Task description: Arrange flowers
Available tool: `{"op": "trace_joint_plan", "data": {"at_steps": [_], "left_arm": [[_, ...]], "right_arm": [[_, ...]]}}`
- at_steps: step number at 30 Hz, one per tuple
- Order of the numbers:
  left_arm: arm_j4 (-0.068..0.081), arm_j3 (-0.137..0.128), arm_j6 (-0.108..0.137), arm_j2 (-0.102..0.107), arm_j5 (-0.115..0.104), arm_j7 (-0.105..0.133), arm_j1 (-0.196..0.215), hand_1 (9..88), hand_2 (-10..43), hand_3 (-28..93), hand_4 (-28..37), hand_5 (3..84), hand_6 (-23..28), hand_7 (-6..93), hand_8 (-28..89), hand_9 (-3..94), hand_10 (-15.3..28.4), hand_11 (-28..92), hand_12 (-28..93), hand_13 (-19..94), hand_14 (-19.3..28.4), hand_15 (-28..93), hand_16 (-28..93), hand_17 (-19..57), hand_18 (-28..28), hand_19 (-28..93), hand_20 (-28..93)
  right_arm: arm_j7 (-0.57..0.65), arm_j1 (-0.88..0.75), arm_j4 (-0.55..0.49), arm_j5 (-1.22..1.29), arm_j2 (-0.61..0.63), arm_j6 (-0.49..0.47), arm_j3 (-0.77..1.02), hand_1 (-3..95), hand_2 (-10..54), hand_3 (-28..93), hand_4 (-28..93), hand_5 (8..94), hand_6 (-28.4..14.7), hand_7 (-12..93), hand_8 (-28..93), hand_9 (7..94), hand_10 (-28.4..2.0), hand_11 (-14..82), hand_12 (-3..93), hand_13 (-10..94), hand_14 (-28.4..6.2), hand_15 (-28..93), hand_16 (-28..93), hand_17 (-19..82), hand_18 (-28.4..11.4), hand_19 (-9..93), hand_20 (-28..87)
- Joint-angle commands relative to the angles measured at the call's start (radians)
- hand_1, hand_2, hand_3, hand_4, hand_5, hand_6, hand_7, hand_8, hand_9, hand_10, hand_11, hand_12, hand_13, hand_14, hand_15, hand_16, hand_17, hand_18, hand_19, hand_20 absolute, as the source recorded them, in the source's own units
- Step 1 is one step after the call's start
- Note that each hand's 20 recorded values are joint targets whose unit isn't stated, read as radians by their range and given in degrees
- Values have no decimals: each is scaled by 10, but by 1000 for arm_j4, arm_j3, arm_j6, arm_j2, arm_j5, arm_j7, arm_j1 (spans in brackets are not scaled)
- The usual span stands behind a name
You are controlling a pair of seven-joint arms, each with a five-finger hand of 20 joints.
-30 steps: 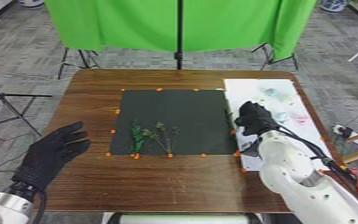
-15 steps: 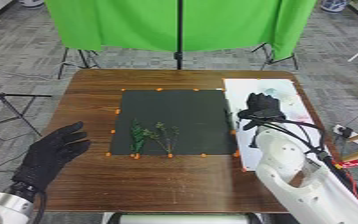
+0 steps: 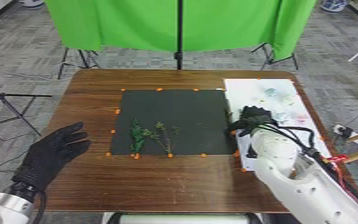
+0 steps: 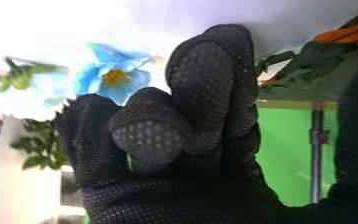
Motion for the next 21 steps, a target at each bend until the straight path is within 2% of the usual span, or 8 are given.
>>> {"op": "trace_joint_plan", "data": {"at_steps": [1, 9, 12, 14, 16, 17, 19, 21], "left_arm": [[4, 3, -1, -4, 8, -14, 9, 247, 11, 756, -283, 328, 52, 283, -145, 282, 141, 374, 136, 219, 166, 557, -65, -94, 231, 552, 90], [8, 7, -7, -5, 15, -23, 3, 247, 11, 757, -283, 327, 52, 284, -145, 282, 140, 375, 137, 219, 166, 558, -64, -94, 231, 552, 90], [10, 7, -9, -4, 15, -27, 3, 247, 12, 757, -283, 327, 52, 284, -145, 283, 140, 375, 137, 220, 166, 557, -65, -94, 231, 552, 90], [11, 6, -11, -3, 16, -27, 2, 248, 12, 756, -283, 328, 53, 283, -145, 282, 140, 375, 137, 220, 167, 559, -64, -94, 231, 552, 90], [12, 6, -13, -2, 16, -29, 0, 249, 13, 755, -283, 328, 53, 283, -145, 282, 140, 375, 137, 220, 166, 559, -64, -94, 231, 553, 90], [12, 5, -14, -2, 16, -30, 1, 248, 12, 755, -283, 328, 53, 283, -145, 282, 140, 375, 137, 220, 166, 559, -64, -94, 231, 553, 90], [14, 7, -14, -2, 16, -30, -2, 249, 12, 755, -283, 327, 52, 283, -145, 282, 140, 375, 136, 220, 165, 558, -64, -94, 231, 552, 90], [16, 8, -17, 0, 16, -34, -5, 249, 12, 755, -283, 328, 52, 283, -145, 282, 141, 375, 136, 220, 166, 559, -65, -94, 231, 553, 90]], "right_arm": [[15, 29, 114, -32, -15, -52, -124, 270, -95, 661, -282, 714, -18, 674, -219, 936, -71, 427, 310, 881, -36, 671, 363, 537, -205, 932, 549], [-53, -12, 193, 8, -27, -118, -173, 378, -93, 697, -282, 727, 3, 634, -224, 937, -68, 436, 299, 878, -39, 671, 378, 531, -201, 932, 547], [-116, -54, 206, 19, -28, -107, -145, 415, -89, 678, -283, 752, 6, 538, -92, 937, -69, 443, 288, 874, -43, 677, 369, 524, -200, 932, 542], [-151, -86, 206, 34, -25, -84, -118, 482, -86, 613, -283, 798, 1, 398, -40, 937, -71, 460, 273, 875, -46, 676, 367, 522, -198, 932, 538], [-136, -110, 202, 123, -30, -67, -89, 634, -86, 480, -283, 826, 5, 330, -31, 937, -72, 483, 246, 871, -46, 679, 361, 507, -181, 932, 525], [-130, -123, 200, 148, -26, 1, -91, 703, -86, 432, -283, 842, 5, 280, -16, 937, -73, 473, 227, 873, -42, 669, 350, 496, -165, 932, 499], [-162, -144, 200, 81, -32, 6, -75, 682, -94, 518, -283, 852, -3, 257, -10, 937, -75, 424, 201, 901, -27, 594, 351, 505, -169, 932, 462], [-160, -167, 192, 126, -37, 81, -59, 642, -95, 604, -283, 841, -20, 277, -25, 937, -78, 357, 235, 902, -16, 573, 360, 510, -176, 932, 447]]}}
